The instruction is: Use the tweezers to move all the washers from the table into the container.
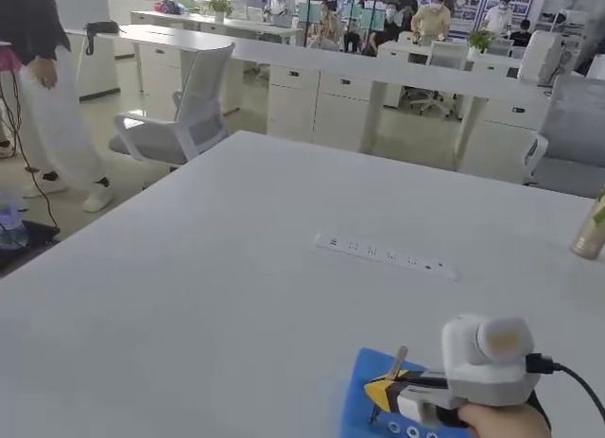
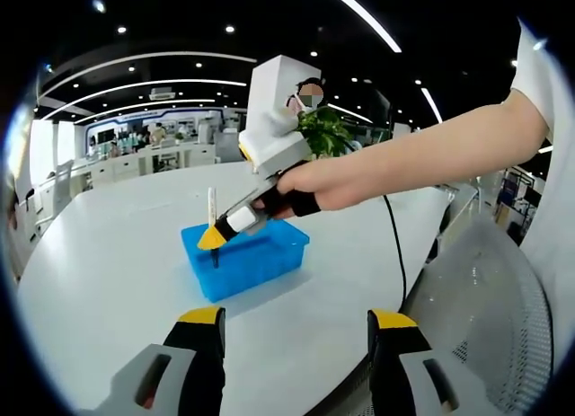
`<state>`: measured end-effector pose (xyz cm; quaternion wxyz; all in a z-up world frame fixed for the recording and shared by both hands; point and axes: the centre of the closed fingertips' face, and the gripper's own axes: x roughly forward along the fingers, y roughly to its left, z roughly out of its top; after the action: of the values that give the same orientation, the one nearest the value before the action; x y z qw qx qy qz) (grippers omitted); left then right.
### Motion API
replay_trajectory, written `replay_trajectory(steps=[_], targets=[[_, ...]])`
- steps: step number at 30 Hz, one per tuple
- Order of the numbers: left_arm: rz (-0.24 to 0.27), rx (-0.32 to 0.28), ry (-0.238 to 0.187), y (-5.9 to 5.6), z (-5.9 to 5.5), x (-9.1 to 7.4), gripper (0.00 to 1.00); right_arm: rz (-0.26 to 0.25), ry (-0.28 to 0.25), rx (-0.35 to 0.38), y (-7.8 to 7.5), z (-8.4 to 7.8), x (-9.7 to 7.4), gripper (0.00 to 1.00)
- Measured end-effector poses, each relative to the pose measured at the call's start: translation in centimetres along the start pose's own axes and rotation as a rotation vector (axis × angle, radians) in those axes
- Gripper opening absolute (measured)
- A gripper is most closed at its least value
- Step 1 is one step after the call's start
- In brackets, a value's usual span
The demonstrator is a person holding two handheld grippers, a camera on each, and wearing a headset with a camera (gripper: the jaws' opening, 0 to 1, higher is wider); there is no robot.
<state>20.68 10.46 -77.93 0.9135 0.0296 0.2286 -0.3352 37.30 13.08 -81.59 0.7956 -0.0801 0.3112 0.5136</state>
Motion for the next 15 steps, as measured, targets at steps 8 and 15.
replay_trajectory(steps=[8, 15], targets=[[-0.001, 0.000, 0.001, 0.0, 0.0, 0.0, 0.63, 0.013, -0.001, -0.023, 0.4, 0.0, -0.1, 0.04], [0.001, 0.000, 0.002, 0.0, -0.1, 0.0, 0.63, 0.016, -0.055, -0.082, 2.1, 1.5, -2.4, 0.04]])
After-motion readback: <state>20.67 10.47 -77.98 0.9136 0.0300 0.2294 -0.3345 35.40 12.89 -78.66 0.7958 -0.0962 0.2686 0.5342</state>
